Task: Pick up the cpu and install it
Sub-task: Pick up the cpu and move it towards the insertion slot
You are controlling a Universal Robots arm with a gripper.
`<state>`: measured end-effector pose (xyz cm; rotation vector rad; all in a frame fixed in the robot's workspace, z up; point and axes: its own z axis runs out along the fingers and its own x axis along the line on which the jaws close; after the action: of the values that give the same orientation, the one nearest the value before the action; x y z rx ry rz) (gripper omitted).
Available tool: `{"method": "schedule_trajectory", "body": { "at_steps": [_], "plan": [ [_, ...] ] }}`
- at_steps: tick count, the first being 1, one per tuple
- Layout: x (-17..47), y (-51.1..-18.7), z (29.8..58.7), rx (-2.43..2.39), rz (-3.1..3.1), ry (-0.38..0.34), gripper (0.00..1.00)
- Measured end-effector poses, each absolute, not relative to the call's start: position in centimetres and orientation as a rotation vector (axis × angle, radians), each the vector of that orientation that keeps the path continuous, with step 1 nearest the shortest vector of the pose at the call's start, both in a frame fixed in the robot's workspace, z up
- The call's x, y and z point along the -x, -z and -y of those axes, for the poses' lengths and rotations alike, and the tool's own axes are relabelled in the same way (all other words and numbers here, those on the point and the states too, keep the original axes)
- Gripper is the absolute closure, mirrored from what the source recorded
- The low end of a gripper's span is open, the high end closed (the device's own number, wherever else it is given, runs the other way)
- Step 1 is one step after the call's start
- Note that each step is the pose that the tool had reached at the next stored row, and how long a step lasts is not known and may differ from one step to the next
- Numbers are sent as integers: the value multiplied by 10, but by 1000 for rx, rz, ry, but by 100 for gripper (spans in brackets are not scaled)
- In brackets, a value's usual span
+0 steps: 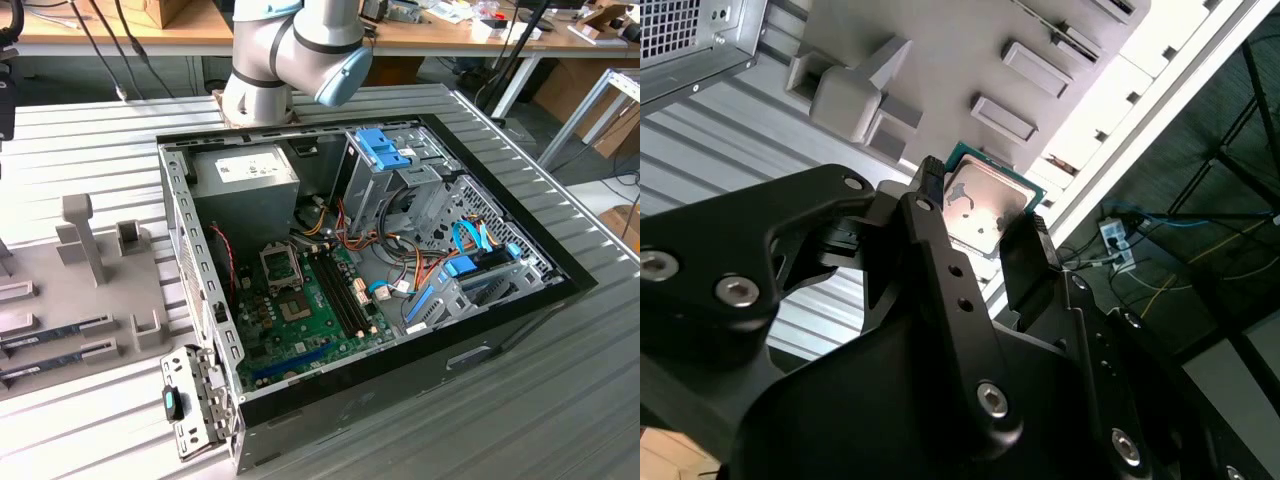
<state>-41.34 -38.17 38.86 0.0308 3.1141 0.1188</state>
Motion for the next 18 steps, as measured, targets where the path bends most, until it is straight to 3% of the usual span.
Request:
{"method": "schedule_trajectory", "body": {
  "at_steps": [18],
  "plan": [
    [400,-389,382,-31,-3114,-119,53]
  ]
}}
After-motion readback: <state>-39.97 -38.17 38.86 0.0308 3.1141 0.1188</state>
